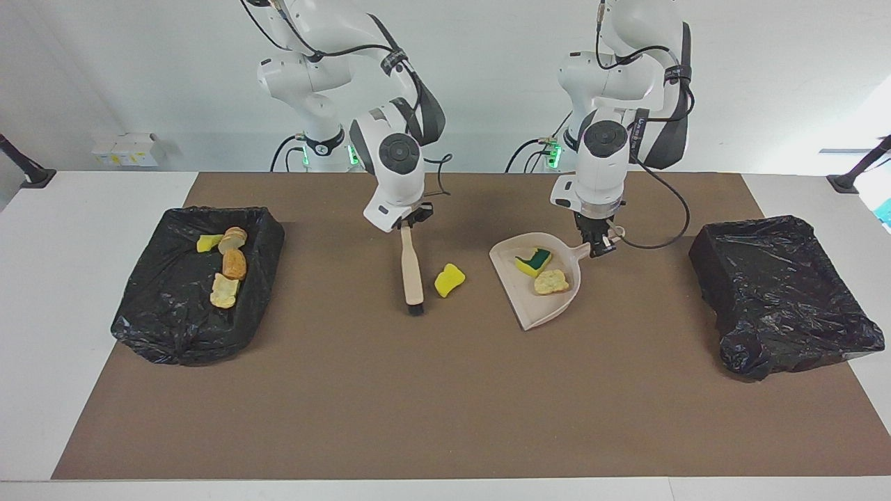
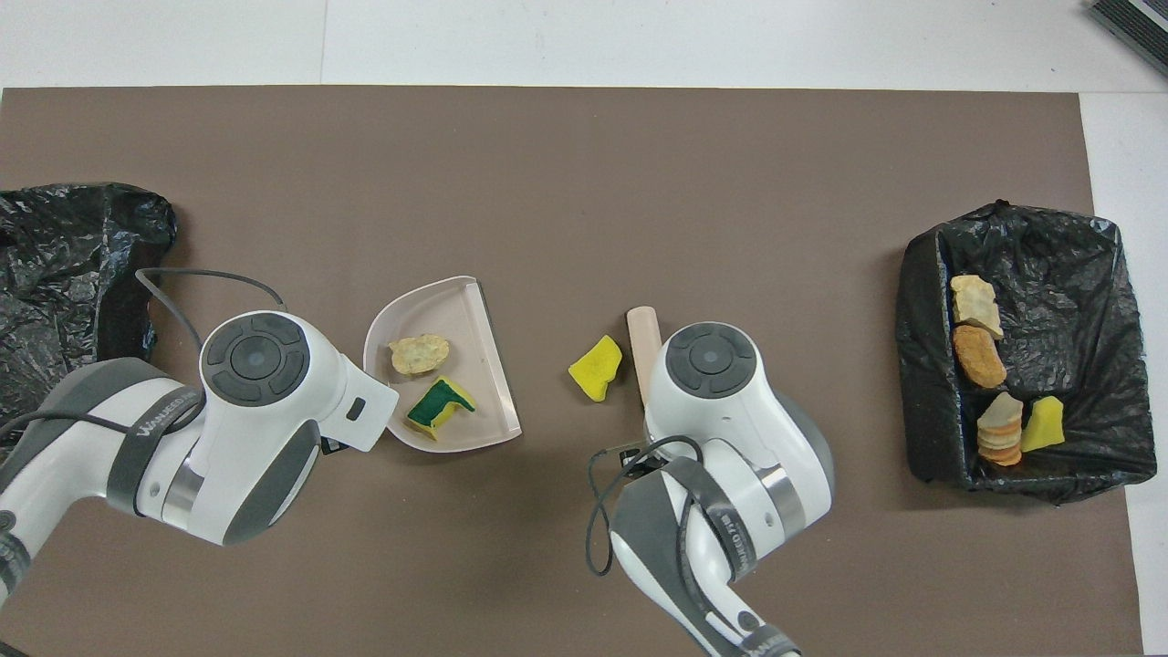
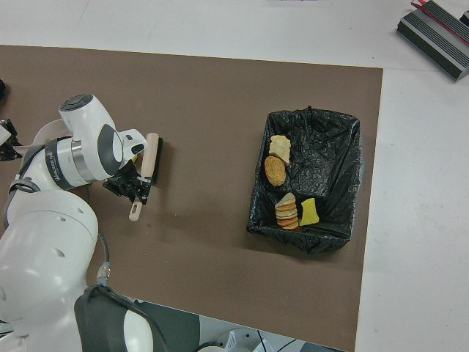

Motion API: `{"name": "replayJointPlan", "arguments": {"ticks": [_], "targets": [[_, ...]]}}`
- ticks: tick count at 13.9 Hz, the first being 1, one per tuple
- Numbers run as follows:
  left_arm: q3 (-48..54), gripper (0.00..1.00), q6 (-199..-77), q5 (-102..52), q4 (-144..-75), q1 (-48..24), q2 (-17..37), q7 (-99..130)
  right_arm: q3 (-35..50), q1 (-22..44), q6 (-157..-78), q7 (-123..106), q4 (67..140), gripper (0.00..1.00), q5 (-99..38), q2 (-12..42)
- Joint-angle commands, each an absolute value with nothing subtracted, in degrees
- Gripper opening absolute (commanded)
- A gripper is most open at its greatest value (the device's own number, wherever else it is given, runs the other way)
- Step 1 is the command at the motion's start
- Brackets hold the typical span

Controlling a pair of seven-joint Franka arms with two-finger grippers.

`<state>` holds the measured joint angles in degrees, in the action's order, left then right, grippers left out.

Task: Sweep and dump trash in bin
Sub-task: 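Sweep the yellow sponge into the dustpan with the right gripper's brush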

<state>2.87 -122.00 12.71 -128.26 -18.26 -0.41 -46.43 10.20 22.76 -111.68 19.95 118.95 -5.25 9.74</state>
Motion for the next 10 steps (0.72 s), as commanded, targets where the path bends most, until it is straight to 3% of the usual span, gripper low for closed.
{"name": "replayJointPlan", "arguments": {"ticks": [1, 7, 10], "targets": [[2.5, 0.0, -123.9, 11.0, -127.3, -19.6, 1.3, -44.7, 10.6, 25.4, -112.8, 20.0, 116.6, 0.0, -5.4, 12.6], [2.5, 0.0, -124.9, 11.1, -127.3, -20.0, 2.2, -45.3, 10.7, 34.2, -121.4, 19.9, 115.6, 0.0, -18.0, 13.7], [2.4, 0.0, -125.7, 11.2, -127.2, -19.9, 2.2, -47.6, 10.6, 34.4, -123.5, 20.0, 115.6, 0.0, -22.3, 13.8]]}}
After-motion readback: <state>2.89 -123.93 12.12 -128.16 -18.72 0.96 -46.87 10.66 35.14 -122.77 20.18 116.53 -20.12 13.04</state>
